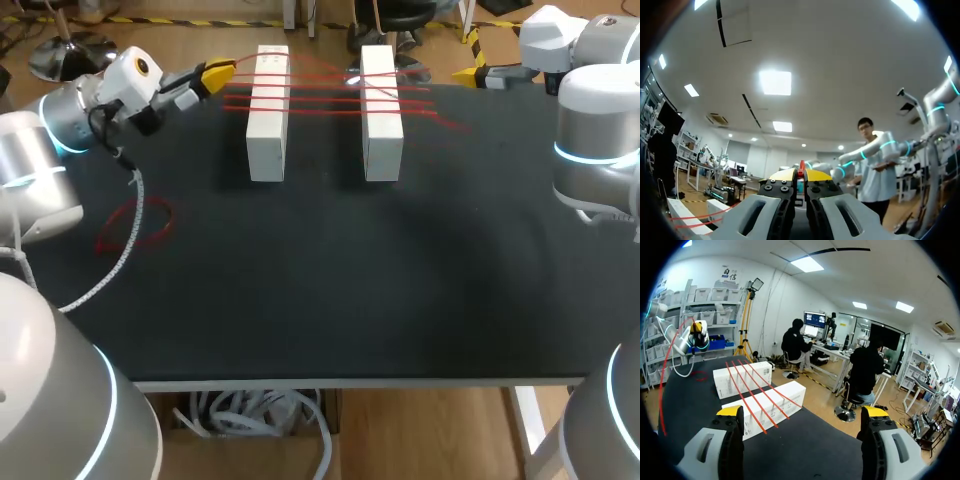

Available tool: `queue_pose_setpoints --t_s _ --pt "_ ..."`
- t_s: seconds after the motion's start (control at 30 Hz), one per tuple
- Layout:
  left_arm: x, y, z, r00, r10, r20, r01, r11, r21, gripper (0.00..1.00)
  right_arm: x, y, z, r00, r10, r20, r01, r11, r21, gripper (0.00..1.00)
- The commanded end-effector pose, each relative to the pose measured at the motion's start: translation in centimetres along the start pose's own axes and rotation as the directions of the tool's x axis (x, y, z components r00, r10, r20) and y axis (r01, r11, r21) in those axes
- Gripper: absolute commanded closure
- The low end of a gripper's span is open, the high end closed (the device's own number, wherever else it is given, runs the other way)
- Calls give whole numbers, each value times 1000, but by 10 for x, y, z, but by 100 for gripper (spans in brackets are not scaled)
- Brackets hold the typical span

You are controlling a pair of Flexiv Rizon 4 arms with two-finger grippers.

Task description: Grab the tape and strap the tape.

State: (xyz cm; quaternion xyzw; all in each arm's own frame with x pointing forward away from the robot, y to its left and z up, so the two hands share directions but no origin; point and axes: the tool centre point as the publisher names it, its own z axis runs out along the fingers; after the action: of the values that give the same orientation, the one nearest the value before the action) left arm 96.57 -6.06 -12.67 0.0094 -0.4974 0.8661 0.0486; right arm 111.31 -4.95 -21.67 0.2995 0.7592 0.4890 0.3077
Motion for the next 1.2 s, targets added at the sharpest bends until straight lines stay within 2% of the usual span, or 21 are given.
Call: queue_pose_setpoints --t_s 0.03,1.2 --pt "2 -3 2 1000 -1 17 1 1000 0 100 0 0 0 1000 0 -1 0 1000 3 0" --pt "2 -3 1 1000 -1 18 1 1000 -1 100 0 0 0 1000 0 -1 0 1000 3 0"
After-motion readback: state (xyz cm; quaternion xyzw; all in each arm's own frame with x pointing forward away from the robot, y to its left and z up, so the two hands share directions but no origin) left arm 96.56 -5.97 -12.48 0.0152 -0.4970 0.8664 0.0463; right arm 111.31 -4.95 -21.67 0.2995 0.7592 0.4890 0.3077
